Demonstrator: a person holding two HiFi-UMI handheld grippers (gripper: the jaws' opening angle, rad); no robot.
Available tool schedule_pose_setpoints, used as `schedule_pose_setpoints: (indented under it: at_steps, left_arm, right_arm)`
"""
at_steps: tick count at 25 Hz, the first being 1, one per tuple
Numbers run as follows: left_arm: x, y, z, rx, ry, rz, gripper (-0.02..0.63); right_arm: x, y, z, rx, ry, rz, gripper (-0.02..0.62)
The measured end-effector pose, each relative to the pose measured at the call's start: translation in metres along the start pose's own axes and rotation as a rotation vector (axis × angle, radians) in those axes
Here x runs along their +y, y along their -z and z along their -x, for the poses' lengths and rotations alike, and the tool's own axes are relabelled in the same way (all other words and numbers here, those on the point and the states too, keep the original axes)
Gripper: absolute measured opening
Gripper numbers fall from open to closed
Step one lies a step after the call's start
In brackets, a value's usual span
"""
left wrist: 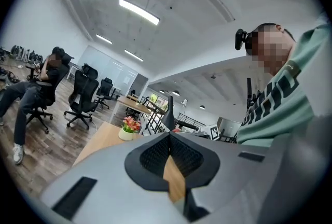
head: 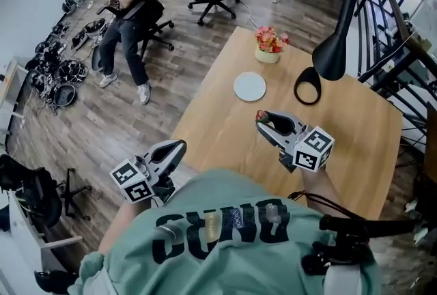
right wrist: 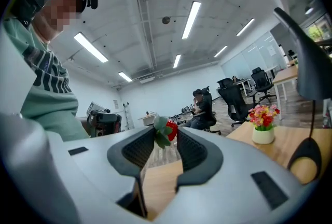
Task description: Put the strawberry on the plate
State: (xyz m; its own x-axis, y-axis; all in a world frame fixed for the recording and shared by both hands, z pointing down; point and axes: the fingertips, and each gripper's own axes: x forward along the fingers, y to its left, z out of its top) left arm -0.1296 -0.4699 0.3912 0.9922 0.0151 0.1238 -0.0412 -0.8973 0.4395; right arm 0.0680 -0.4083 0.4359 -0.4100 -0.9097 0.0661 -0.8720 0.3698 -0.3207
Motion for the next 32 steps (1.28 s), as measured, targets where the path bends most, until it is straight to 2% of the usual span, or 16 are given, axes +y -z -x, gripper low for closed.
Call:
schedule_pose_setpoints:
  at_steps: [3, 6, 10, 13, 15, 18, 21, 26, 32]
  left_arm:
    - [0.012, 0.003, -0.020, 0.053, 0.046, 0.007, 0.005]
    - [0.033, -0.004, -0.036, 0.113, 0.139, 0.003, 0.005]
    - [0.054, -0.010, -0.054, 0.133, 0.235, 0.018, 0.005]
    - [0.082, -0.016, -0.067, 0.164, 0.388, 0.001, 0.005]
    - [0.104, -0.013, -0.070, 0.192, 0.459, 0.009, 0.005]
    - [0.126, -0.015, -0.070, 0.237, 0.521, -0.010, 0.005]
    - [0.130, -0.031, -0.082, 0.212, 0.538, -0.035, 0.005]
    - [0.111, -0.035, -0.088, 0.144, 0.551, 0.024, 0.005]
    - [0.116, -0.027, -0.088, 0.148, 0.471, 0.025, 0.005]
  right_arm:
    - [-0.016, 0.007, 0.004, -0.020, 0.047, -0.036, 0.143]
    - [-0.023, 0.013, 0.005, -0.051, 0.139, -0.076, 0.143]
    - [-0.028, 0.019, 0.000, -0.058, 0.218, -0.089, 0.143]
    - [-0.031, 0.019, -0.007, -0.070, 0.370, -0.065, 0.143]
    - [-0.033, 0.021, -0.013, -0.095, 0.470, -0.080, 0.143]
    - [-0.020, 0.026, -0.029, -0.131, 0.527, -0.119, 0.143]
    - [-0.013, 0.023, -0.036, -0.093, 0.550, -0.108, 0.143]
    - [-0.024, 0.002, -0.032, -0.053, 0.546, -0.100, 0.142]
    - [-0.040, 0.000, -0.035, -0.024, 0.485, -0.084, 0.143]
